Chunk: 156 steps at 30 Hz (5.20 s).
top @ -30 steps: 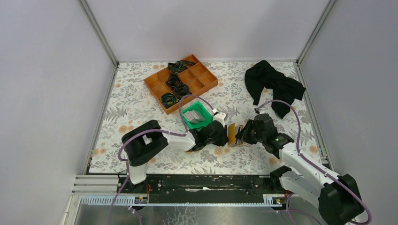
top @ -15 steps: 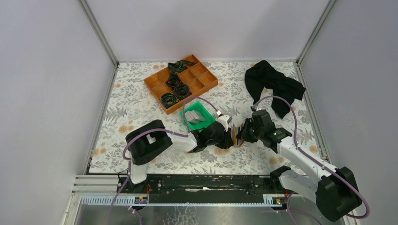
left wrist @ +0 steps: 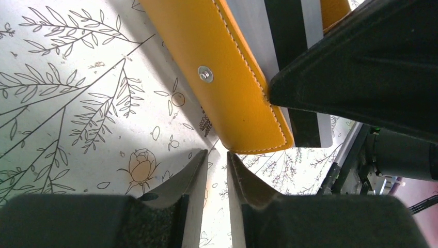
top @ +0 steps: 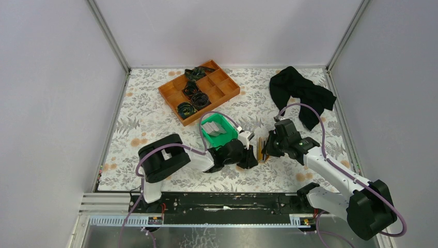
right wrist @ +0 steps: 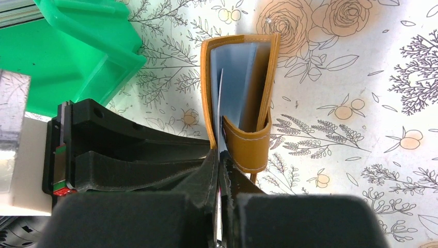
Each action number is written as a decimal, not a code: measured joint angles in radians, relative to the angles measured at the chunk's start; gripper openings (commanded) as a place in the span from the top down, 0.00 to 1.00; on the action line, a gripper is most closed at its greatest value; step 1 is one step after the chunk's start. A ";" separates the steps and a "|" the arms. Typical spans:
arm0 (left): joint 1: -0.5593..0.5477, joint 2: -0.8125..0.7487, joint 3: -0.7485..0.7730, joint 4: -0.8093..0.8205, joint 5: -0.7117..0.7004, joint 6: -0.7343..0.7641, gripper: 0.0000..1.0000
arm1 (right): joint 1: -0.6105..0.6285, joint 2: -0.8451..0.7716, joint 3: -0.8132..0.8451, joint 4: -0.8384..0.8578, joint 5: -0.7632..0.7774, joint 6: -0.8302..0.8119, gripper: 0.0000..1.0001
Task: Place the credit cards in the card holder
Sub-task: Open the card holder at the center of the board, then insert the credit card into the card holder.
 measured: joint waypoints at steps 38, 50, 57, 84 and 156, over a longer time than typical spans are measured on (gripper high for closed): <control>-0.019 -0.264 0.111 -0.454 -0.239 -0.078 0.72 | 0.096 0.206 0.090 -0.007 0.056 0.000 1.00; 0.028 -0.160 0.158 -0.413 -0.273 -0.173 0.72 | 0.098 0.200 0.090 -0.014 0.062 0.000 1.00; 0.050 -0.154 0.160 -0.368 -0.271 -0.216 0.72 | 0.098 0.197 0.090 -0.018 0.061 0.000 1.00; 0.055 -0.038 0.257 -0.321 -0.207 -0.253 0.73 | 0.098 0.197 0.085 -0.023 0.074 0.001 1.00; -0.005 -0.040 0.221 -0.525 -0.298 -0.066 0.76 | -0.021 0.276 0.177 -0.081 -0.003 -0.094 1.00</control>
